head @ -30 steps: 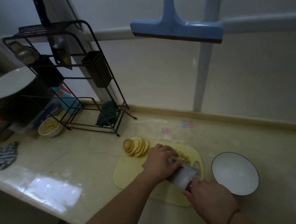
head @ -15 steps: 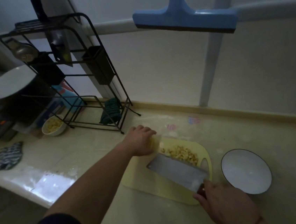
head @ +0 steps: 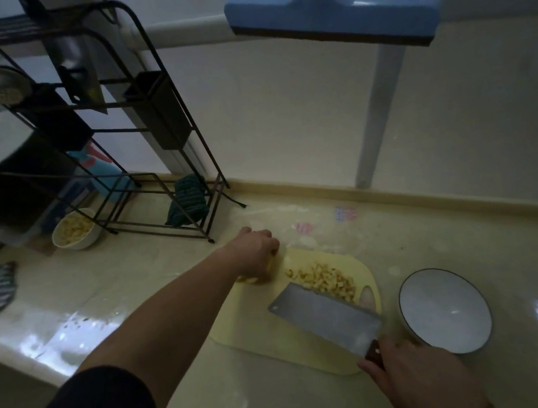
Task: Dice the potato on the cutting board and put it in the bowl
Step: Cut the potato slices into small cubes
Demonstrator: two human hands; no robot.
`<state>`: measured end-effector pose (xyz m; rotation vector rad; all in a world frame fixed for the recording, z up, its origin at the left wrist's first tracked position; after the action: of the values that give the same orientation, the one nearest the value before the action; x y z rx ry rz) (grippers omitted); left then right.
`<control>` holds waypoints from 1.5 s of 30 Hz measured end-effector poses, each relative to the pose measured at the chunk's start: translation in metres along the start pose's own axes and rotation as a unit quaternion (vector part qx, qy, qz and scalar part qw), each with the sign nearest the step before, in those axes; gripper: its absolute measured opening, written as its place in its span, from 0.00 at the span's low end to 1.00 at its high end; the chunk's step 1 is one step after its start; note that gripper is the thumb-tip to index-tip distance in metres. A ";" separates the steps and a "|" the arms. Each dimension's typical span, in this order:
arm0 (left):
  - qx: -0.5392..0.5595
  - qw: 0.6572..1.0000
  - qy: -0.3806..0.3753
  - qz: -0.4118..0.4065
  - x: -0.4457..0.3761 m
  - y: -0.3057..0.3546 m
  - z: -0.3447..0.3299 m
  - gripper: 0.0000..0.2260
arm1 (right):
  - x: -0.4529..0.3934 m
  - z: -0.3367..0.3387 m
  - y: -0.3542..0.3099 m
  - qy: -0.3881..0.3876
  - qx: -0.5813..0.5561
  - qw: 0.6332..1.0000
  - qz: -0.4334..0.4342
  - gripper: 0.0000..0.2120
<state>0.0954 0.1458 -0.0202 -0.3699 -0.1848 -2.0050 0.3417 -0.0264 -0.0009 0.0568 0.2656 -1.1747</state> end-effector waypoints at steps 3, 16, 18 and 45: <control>0.078 0.997 0.021 0.002 -0.001 -0.004 -0.002 0.16 | 0.001 -0.001 0.003 -0.012 -0.016 1.000 -0.012 0.34; 0.083 0.994 -0.017 -0.066 -0.018 0.013 0.026 0.05 | 0.007 -0.001 0.006 0.004 -0.031 0.999 -0.008 0.37; 0.120 0.991 0.039 -0.049 -0.016 0.011 0.036 0.05 | 0.008 0.000 0.006 0.038 -0.030 0.999 0.000 0.39; 0.285 0.912 0.295 -0.024 0.088 0.062 -0.026 0.12 | 0.016 0.017 -0.009 0.011 -0.005 0.999 -0.043 0.34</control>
<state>0.1099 0.0360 -0.0167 0.6148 -0.3802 -1.9129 0.3426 -0.0474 0.0123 0.0503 0.2962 -1.2596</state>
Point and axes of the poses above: each hand's wrist, its own x-axis away from the middle knuckle, its own z-axis out of the back of the hand, y = z × x, the point moved 4 cm from there along -x, towards the middle knuckle, and after that the axes turned 11 degrees about y, right-handed, at the moved point
